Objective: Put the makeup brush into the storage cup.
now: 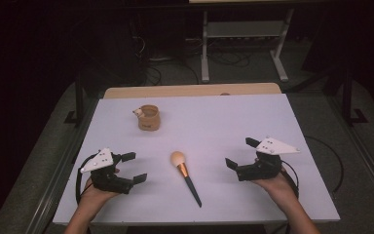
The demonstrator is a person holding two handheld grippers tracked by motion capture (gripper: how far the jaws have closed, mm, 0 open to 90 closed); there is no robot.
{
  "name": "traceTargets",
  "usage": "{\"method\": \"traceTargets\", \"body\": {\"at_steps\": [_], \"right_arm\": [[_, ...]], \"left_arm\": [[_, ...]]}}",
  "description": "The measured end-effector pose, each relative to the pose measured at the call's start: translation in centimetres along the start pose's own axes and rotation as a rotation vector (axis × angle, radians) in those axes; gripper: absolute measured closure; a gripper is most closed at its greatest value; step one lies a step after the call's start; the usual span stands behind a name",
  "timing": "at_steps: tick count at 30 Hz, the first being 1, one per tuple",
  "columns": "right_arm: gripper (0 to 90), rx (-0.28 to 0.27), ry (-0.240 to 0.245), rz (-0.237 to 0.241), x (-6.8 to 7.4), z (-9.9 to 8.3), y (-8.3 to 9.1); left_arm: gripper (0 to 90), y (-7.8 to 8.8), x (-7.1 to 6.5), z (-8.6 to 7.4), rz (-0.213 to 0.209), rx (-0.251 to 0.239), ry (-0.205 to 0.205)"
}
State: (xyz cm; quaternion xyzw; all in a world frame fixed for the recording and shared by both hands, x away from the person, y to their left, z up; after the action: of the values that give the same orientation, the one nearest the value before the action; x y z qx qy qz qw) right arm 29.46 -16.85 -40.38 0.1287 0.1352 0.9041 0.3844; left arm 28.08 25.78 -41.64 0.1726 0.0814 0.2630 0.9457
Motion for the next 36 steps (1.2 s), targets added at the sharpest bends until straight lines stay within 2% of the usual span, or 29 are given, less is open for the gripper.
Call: {"method": "traceTargets", "body": {"at_steps": [6,10,11,22,30,31,36], "right_arm": [[0.0,0.003,0.001,0.015,0.3,0.5,-0.6],[0.0,-0.005,0.018,0.021,0.5,0.8,-1.0],[0.0,-0.001,0.008,0.023,0.6,0.8,-1.1],[0.0,-0.009,0.012,0.038,1.0,1.7,-1.6],[0.0,-0.019,0.029,0.052,1.5,2.5,-2.4],[0.0,-0.025,0.042,0.055,1.6,2.6,-2.7],[0.0,-0.018,0.041,0.061,2.0,2.8,-2.9]], "left_arm": [[10.7,0.0,0.0,0.0,-0.005,-0.008,0.012],[10.7,0.0,0.0,0.0,-0.007,-0.008,0.011],[10.7,0.0,0.0,0.0,-0.007,-0.008,0.011],[10.7,0.0,0.0,0.0,-0.012,-0.005,0.007],[10.7,0.0,0.0,-0.1,-0.014,-0.002,0.004],[10.7,0.0,0.0,-0.1,-0.014,-0.002,0.004],[10.7,0.0,0.0,0.0,-0.016,-0.003,0.007]]}}
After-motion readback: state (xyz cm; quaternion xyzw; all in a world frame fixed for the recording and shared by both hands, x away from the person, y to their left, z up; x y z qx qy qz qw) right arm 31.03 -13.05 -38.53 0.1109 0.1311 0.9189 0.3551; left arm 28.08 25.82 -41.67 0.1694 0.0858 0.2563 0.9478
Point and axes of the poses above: each handheld gripper's, and its own axes: y roughly backward along the jaws, z roughly out of its top, x roughly to its left, the point moved 2 cm from there along -y, roughly forward along the jaws, and after that the axes turned 3 degrees about -y, right-handed, at the moved point
